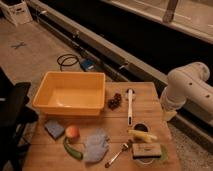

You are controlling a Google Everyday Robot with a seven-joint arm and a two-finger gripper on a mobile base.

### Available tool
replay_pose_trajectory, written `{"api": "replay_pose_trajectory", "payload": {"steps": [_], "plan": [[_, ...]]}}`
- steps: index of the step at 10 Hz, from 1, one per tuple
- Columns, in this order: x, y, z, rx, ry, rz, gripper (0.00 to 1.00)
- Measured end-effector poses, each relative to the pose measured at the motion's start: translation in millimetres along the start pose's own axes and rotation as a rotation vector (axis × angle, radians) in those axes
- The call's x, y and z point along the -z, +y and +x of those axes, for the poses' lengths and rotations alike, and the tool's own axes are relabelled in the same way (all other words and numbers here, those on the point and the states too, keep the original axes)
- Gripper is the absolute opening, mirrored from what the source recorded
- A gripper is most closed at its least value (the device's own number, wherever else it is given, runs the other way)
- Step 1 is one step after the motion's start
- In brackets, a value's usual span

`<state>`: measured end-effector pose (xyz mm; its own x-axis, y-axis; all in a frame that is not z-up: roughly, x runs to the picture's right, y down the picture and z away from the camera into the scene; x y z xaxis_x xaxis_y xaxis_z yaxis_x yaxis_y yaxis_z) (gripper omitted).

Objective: Place pepper in table surface

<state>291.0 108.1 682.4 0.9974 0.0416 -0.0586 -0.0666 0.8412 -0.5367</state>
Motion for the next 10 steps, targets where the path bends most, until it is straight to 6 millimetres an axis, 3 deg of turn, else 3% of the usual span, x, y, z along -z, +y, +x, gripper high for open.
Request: {"api": "replay_pose_trajectory", "payload": {"steps": [7, 8, 10], "plan": [[3.5, -3.3, -0.2, 0.018, -0.013, 0.016, 0.65], [8.8, -9.4, -7.4, 0.045, -0.024, 0.024, 0.65], [17.7, -15.4, -40.8, 0.123, -0.058, 0.033, 0.65]]}}
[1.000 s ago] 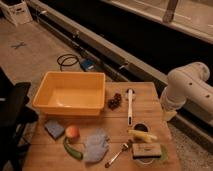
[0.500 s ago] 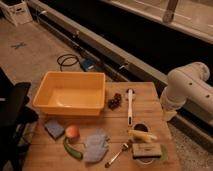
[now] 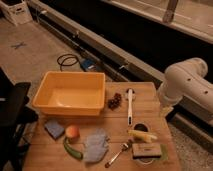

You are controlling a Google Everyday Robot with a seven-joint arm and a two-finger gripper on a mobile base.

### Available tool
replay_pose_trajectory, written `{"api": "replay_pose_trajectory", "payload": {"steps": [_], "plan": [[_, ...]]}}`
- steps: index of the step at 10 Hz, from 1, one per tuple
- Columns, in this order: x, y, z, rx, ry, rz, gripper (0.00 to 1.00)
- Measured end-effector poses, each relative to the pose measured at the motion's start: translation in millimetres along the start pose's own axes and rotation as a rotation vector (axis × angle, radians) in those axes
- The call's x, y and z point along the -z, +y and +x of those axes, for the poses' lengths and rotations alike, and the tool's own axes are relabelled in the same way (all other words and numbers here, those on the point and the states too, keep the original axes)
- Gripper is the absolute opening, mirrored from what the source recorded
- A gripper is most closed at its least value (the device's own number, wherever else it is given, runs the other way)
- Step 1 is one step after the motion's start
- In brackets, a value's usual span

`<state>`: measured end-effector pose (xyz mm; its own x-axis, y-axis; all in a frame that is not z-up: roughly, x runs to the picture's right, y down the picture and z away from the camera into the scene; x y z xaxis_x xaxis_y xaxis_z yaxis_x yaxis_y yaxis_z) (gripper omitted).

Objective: Place pepper in table surface

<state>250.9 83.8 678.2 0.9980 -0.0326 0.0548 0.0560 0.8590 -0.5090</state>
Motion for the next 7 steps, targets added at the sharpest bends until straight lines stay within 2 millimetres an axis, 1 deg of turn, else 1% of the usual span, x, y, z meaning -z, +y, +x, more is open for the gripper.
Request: {"api": "replay_pose_trajectory", "payload": {"steps": [1, 3, 6, 7], "plan": [[1.1, -2.4, -14.7, 0.027, -0.014, 0.001, 0.65], [2.5, -7.2, -68.7, 0.127, -0.06, -0.001, 0.65], [1.8, 1.5, -149.9, 0.316, -0.111, -0.021, 0.65], [1.8, 6.7, -173.3, 0.381, -0.124, -0.028, 0.65]]}}
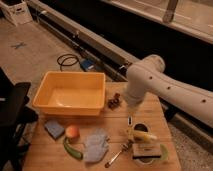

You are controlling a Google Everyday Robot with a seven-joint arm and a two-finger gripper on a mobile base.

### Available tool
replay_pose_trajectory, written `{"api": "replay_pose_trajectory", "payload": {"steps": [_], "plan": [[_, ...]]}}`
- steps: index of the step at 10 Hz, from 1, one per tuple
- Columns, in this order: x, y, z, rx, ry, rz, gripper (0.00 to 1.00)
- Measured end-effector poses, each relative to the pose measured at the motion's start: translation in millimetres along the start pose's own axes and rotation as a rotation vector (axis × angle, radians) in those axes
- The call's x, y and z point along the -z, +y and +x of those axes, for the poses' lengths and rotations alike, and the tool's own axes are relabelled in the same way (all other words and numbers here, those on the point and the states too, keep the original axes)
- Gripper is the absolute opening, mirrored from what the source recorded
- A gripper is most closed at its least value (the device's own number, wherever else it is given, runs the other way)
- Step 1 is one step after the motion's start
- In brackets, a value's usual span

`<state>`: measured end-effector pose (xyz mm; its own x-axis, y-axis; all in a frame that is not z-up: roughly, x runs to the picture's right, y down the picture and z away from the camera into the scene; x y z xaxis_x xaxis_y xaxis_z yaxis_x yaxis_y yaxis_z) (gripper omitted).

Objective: Place pepper in table surface

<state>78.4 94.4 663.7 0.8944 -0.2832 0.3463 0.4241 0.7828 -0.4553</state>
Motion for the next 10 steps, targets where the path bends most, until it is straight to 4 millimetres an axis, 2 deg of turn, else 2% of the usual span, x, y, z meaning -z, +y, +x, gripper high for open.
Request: {"api": "replay_pose_trajectory", "payload": {"steps": [3, 4, 6, 10], "plan": [[-12.7, 6.2, -64.8, 0.196, -0.001, -0.029, 0.65], [-15.1, 10.8, -75.3, 0.226, 0.004, -0.032, 0.65], [-16.8, 13.2, -82.3, 0.246, 0.008, -0.032, 0.65], [-13.8, 13.4, -82.2, 0.258, 0.019, -0.028, 0.65]]}}
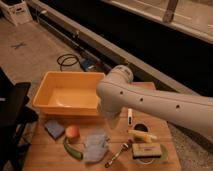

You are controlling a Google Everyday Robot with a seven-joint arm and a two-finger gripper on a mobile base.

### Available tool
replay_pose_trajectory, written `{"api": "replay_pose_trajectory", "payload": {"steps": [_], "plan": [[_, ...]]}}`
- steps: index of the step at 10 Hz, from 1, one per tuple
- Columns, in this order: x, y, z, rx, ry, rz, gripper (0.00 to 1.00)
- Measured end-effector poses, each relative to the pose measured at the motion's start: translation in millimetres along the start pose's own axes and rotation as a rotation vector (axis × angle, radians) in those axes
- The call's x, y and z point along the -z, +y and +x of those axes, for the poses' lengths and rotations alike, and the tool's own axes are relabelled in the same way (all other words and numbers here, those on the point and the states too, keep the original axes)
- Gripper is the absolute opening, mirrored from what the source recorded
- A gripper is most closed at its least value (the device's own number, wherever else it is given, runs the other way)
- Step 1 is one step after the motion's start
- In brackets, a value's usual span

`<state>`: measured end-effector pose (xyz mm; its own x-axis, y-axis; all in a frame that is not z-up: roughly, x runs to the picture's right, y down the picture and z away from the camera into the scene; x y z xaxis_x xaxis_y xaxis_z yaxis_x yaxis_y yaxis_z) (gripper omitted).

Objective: Place pepper in table surface

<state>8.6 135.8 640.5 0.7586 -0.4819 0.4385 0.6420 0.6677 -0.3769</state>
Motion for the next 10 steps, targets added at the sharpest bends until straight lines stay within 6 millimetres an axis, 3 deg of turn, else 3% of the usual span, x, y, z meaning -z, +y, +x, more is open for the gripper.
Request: {"api": "replay_pose_trajectory", "payload": {"steps": [1, 4, 6, 8, 10], "plan": [[2.6, -3.5, -2.9, 0.025, 0.005, 0.004, 0.65], [-2.2, -28.5, -40.6, 0.118, -0.022, 0.008, 0.65], [-17.3, -53.4, -80.0, 0.157, -0.082, 0.008, 0.65], [-33.1, -60.2, -103.4, 0.157, -0.178, 0.003, 0.65], [-47.8, -50.4, -118.8, 0.142, -0.248, -0.009, 0.65]]}}
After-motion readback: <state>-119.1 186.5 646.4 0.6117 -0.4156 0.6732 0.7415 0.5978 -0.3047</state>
